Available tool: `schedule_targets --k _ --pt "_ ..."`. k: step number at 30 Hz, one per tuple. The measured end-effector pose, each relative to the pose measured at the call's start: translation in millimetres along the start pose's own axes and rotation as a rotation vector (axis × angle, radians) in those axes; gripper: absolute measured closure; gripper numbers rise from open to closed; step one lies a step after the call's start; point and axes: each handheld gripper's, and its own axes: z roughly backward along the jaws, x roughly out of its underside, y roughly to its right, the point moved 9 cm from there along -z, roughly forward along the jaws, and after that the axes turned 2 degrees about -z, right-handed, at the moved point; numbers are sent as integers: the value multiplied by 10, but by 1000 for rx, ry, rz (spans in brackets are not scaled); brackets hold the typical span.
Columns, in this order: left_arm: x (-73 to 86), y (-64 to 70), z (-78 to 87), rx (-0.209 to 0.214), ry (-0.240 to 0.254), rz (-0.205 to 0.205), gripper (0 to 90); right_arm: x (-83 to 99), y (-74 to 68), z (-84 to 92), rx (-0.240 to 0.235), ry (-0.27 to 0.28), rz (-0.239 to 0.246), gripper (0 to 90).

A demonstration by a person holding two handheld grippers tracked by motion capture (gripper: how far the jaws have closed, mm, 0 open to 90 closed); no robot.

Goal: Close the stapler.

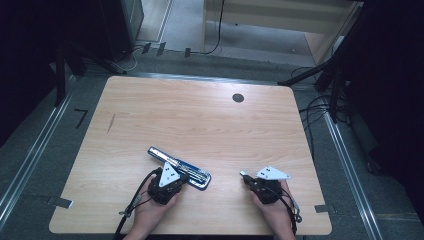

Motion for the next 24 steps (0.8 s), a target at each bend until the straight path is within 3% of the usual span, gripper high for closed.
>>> schedule_targets --k 8,15,17,24 --pt "0 0 0 0 0 0 900 17 85 31 -3 8 -6 900" --pt "0 0 0 -1 0 -1 900 -49 108 104 -21 31 18 900" --pt "0 0 0 0 0 -1 900 -70 131 126 -29 34 23 821" --pt "0 1 0 -1 0 -1 900 -91 233 155 -50 14 39 740"
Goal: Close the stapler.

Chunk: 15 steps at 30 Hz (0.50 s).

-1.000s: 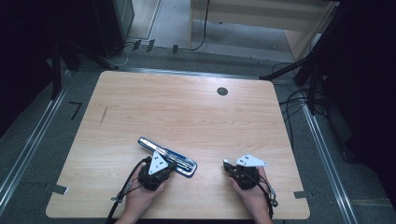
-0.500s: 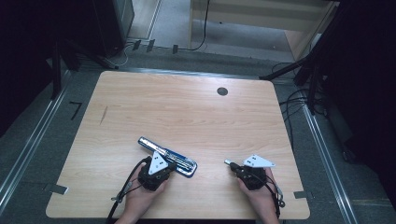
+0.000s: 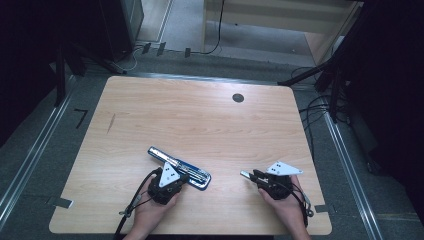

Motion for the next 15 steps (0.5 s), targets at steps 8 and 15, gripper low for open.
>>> schedule_targets --k 8,15 --pt "0 0 0 -1 0 -1 900 -21 70 -20 -18 -12 3 714" --pt "0 1 0 -1 0 -1 900 -9 91 -63 -37 -25 5 708"
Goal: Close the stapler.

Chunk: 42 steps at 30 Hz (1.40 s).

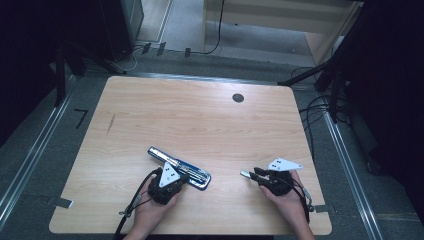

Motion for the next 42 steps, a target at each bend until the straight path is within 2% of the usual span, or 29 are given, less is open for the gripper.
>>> schedule_targets --k 15,22,27,31,35,42 --pt "0 -1 0 1 -1 0 900 27 -54 -113 -43 -26 17 693" --pt "1 0 0 0 -1 0 900 19 -88 -134 -65 -24 18 743" --pt "0 1 0 0 0 -1 900 26 -122 -141 -74 -21 38 779" --pt "1 0 1 0 0 -1 900 24 -148 -147 -74 -22 36 796" --pt "0 0 1 1 0 -1 900 19 -171 -152 -45 -24 77 797" --pt "0 0 1 1 0 -1 900 -28 -205 -117 -52 5 51 798"
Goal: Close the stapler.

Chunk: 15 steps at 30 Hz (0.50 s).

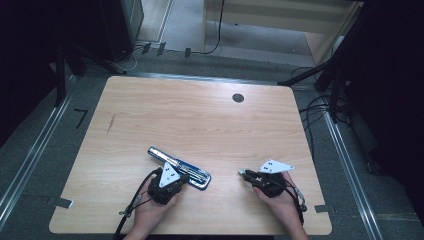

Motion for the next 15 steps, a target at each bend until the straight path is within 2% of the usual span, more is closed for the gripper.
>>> schedule_targets --k 4,15 --pt "0 0 0 0 0 1 900 -60 -53 16 -17 7 -10 798" --pt "0 -1 0 0 0 2 900 -233 -226 -17 -35 28 17 798"
